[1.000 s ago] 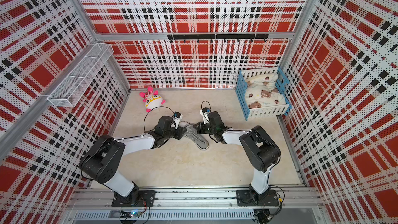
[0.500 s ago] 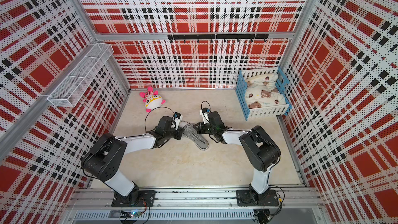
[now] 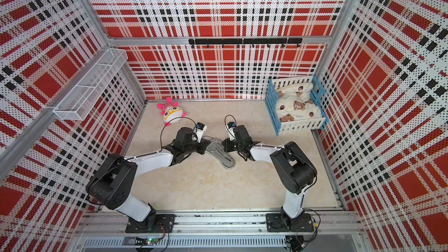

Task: Tie the shoes
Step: Cross the shoelace with the shoelace.

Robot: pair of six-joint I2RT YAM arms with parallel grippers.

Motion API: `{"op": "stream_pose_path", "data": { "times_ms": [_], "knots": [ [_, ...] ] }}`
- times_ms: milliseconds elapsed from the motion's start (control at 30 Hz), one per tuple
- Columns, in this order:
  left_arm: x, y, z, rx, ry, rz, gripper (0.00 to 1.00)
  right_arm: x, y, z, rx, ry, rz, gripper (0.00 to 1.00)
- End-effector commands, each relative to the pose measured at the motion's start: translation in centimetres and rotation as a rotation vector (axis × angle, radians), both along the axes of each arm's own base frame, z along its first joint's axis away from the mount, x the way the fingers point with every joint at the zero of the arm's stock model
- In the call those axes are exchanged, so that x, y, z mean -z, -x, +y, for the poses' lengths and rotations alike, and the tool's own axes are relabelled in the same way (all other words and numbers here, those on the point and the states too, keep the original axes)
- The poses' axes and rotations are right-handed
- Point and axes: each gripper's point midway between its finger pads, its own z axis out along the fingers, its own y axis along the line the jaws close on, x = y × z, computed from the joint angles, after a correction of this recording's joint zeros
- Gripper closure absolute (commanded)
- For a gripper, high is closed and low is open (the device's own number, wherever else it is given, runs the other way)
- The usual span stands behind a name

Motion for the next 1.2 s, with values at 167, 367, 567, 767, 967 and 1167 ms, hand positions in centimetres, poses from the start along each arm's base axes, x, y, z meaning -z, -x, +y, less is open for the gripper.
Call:
{"op": "stream_pose_path", "data": {
  "times_ms": [167, 367, 567, 767, 967, 1167],
  "knots": [
    [-1.2, -1.0, -0.7, -0.058, 0.025, 0.091, 1.00, -4.0, -0.5, -2.7, 0.045, 0.091, -0.183, 0.89],
    [-1.2, 0.0, -0.7, -0.090, 0.045, 0.137, 1.00, -4.5, 0.7, -3.4, 0.037, 0.076, -0.229, 0.74],
    [-1.5, 0.2, -1.2, -0.073, 0.063, 0.149, 1.00, -5.1, 2.8, -1.1, -0.091, 0.045, -0.283, 0.74],
    [-1.4, 0.5, -1.6, -0.057, 0.065, 0.150, 1.00, -4.7, 3.0, 1.5, -0.174, 0.055, -0.292, 0.83],
    [-1.5, 0.5, -1.7, -0.047, 0.087, 0.155, 1.00, -3.8, 1.9, 2.8, -0.200, 0.085, -0.298, 0.81],
    [-1.5, 0.5, -1.5, -0.046, 0.100, 0.157, 1.00, -2.7, 0.8, 3.2, -0.204, 0.134, -0.302, 0.75]
  ]
}}
